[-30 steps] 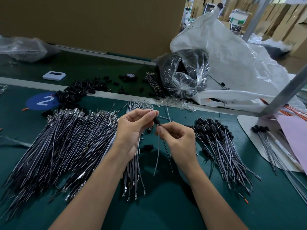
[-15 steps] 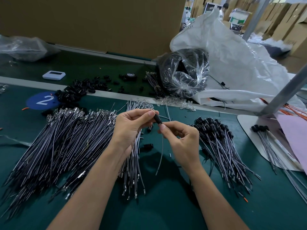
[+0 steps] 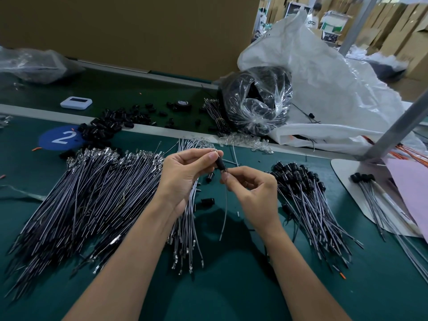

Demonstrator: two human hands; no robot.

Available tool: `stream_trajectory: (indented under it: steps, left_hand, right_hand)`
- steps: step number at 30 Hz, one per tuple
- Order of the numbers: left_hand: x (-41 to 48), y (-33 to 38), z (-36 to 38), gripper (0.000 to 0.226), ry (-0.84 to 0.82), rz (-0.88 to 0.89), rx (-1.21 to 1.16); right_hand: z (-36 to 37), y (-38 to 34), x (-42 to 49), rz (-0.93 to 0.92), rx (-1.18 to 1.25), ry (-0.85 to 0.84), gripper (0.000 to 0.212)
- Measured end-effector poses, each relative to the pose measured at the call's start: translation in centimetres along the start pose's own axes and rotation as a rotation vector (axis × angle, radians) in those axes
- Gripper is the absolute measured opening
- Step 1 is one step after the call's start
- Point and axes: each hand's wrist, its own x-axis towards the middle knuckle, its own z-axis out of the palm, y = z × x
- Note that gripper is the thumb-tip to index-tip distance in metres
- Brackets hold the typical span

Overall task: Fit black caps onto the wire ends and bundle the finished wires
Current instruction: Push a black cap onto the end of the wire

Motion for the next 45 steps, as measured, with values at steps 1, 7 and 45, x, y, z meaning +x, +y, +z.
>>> stream_trajectory:
  steps: [1, 7, 45]
  left_hand:
    - [0.0, 0.0, 0.0, 0.015, 0.001, -0.001, 0.003]
    - [-0.1, 0.0, 0.0, 0.014, -0.017, 0.002, 0.029]
    - [-0.2, -0.7, 0.2, 0.035, -0.192, -0.127, 0.215]
  right_hand:
    - [0.0, 0.0, 0.0, 0.003, 0.004, -0.001, 0.009]
    - [0.0, 0.2, 0.1, 0.062, 0.074, -0.029, 0.009]
    - [-0.1, 1.4, 0.5, 0.060, 0.087, -0.078, 0.013]
